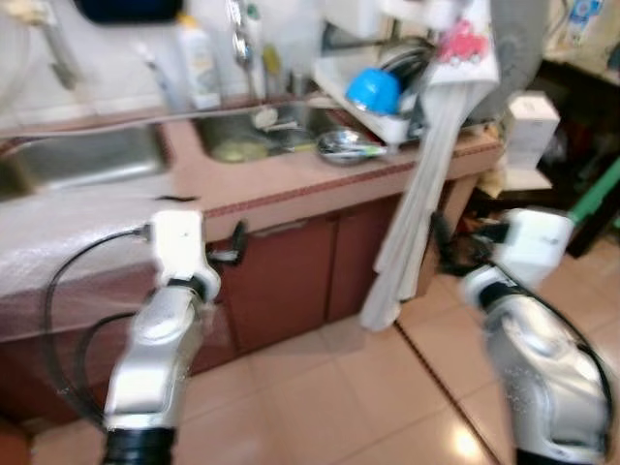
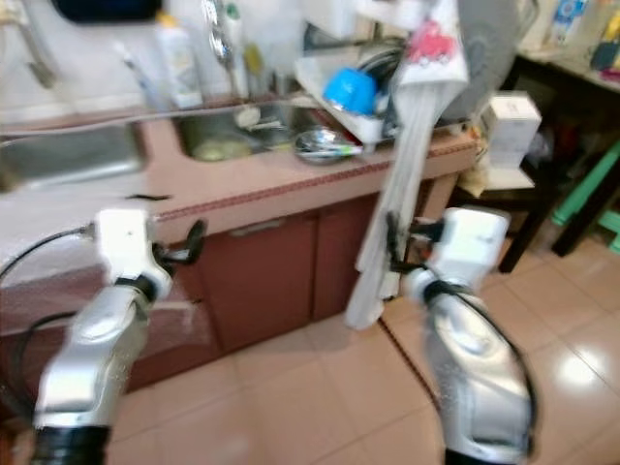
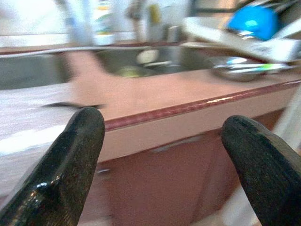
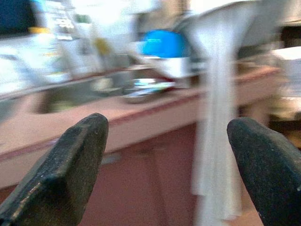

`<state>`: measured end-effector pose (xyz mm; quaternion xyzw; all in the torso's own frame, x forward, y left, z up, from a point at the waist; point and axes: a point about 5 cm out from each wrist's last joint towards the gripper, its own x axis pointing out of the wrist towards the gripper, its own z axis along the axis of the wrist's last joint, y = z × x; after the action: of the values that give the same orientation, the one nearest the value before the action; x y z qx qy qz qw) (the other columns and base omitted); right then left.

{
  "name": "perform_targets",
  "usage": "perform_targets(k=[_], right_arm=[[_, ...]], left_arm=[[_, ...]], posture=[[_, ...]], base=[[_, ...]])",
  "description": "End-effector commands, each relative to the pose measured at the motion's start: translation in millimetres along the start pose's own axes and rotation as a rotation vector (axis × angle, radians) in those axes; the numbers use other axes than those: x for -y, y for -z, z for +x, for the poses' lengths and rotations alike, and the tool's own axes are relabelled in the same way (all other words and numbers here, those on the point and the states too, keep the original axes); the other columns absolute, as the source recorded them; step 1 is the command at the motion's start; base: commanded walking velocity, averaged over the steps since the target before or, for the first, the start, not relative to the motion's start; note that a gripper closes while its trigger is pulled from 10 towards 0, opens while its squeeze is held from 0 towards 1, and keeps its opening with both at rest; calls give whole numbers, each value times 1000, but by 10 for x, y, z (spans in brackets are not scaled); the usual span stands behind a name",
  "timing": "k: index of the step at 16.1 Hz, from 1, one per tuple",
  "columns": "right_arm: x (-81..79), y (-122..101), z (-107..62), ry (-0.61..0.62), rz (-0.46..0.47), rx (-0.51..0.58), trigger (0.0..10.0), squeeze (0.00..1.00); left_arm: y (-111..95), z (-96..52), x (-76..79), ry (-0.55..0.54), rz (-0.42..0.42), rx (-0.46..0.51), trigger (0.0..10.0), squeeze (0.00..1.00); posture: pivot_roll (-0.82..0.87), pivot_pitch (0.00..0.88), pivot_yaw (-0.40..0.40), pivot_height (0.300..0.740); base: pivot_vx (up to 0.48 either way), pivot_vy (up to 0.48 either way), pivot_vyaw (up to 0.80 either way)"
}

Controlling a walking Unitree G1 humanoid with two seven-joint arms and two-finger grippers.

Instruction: Kitchen organization

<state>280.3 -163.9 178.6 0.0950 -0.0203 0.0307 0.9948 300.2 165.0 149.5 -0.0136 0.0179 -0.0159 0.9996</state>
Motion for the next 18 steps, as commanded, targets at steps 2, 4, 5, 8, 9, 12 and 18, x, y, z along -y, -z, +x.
perform_targets(k=[2,4,5,8,9,12,18], right_arm=[[59,-83,-4,18,-23,28,10000,0],[51,-86,11,13,-24,29,10000,0],[44,-87,18,10,-23,29,10000,0],[-1,-77,45,-11,-31,29,10000,0],[-13,-77,54,-18,-35,31,10000,0],[-41,-99,92,-37,-42,41,10000,0],[-127,-78,105,-64,-53,45,10000,0]], left_arm=[[-19,16,58,6,9,0,10000,0],[-77,15,74,14,38,45,10000,0],[-88,15,82,15,10,52,10000,0],[-137,24,37,-57,88,98,10000,0],[-146,33,43,-53,73,109,10000,0],[-203,64,99,-38,63,139,10000,0],[-164,57,129,-34,58,139,10000,0]], posture=[[-33,0,12,740],[-30,0,9,740],[-28,0,7,740],[-19,0,6,740],[-16,0,3,740],[-11,0,-6,740],[-7,0,-10,740]], base=[[0,480,0],[0,0,0],[0,0,0],[0,0,0],[0,0,0],[0,0,721],[0,0,783]])
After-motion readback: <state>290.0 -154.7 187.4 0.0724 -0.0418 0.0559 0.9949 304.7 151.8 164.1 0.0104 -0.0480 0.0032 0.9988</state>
